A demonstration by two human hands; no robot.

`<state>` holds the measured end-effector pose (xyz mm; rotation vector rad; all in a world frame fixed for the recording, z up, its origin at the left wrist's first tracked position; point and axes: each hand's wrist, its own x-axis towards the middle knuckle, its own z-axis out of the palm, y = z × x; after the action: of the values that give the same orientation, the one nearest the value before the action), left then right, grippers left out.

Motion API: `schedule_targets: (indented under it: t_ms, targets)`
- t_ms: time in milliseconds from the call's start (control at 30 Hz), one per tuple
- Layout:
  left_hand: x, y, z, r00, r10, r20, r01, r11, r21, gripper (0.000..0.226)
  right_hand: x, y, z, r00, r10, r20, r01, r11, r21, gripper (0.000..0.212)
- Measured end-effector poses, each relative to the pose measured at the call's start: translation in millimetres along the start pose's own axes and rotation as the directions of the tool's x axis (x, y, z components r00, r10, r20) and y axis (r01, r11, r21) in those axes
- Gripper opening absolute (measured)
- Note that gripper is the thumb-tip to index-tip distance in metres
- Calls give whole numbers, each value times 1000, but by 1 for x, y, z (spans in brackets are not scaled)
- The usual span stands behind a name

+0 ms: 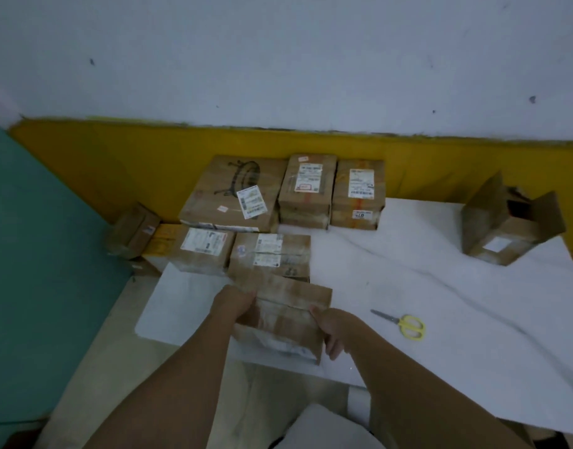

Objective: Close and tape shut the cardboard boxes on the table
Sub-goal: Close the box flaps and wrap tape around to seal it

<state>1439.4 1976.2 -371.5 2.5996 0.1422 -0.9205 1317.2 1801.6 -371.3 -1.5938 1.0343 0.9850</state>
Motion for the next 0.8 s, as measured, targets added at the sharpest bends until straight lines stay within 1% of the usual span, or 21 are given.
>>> schedule_targets:
  t_ms: [67, 100, 133, 200, 267, 333, 400, 467, 533, 600, 667, 733, 800]
  targets:
    - [-20, 14, -12, 992, -2, 129, -5, 999, 53, 39, -17, 9, -11, 996, 6, -90, -9, 1000, -30, 76]
    - [-31, 21, -18, 984, -10, 177, 8, 1000, 13, 29, -25, 13, -19, 992, 18, -129, -26, 998, -60, 69]
    - [-41, 25, -22, 976, -22, 219, 32, 999, -44, 23, -37, 16, -28, 988, 34, -153, -48, 995, -86, 63]
    - [-53, 35, -24, 972, -17, 236, 45, 992, -115, 27, -61, 16, -49, 976, 27, -218, -43, 996, -73, 54]
    - [-59, 52, -17, 977, 37, 208, 2, 983, -183, 25, -83, 12, -67, 948, -21, -317, 11, 999, -34, 43]
    - [-67, 74, -9, 975, 136, 175, -95, 970, -225, 21, -89, 14, -85, 874, -81, -479, 51, 996, -75, 31]
    - [-73, 94, -2, 962, 247, 120, -219, 953, -210, 17, -91, 22, -96, 769, -150, -622, 108, 989, -105, 27]
    - [-76, 110, 1, 951, 302, 62, -283, 936, -210, 20, -98, 33, -103, 686, -166, -709, 144, 985, -92, 22]
    - [-80, 121, 1, 944, 328, 29, -307, 908, -285, 30, -109, 43, -108, 611, -110, -784, 192, 981, 12, 29]
    - [-88, 131, 0, 935, 353, 15, -320, 865, -386, 38, -116, 49, -118, 581, -58, -812, 235, 967, 98, 35]
    - [-100, 139, 1, 917, 399, -11, -364, 825, -433, 39, -120, 52, -128, 577, -15, -817, 258, 952, 165, 47]
    - [-108, 145, 4, 890, 451, -66, -434, 794, -426, 40, -123, 56, -136, 578, -7, -816, 294, 934, 201, 56]
    - [-105, 150, 12, 857, 496, -141, -508, 767, -392, 34, -120, 59, -145, 567, -7, -824, 350, 907, 233, 60]
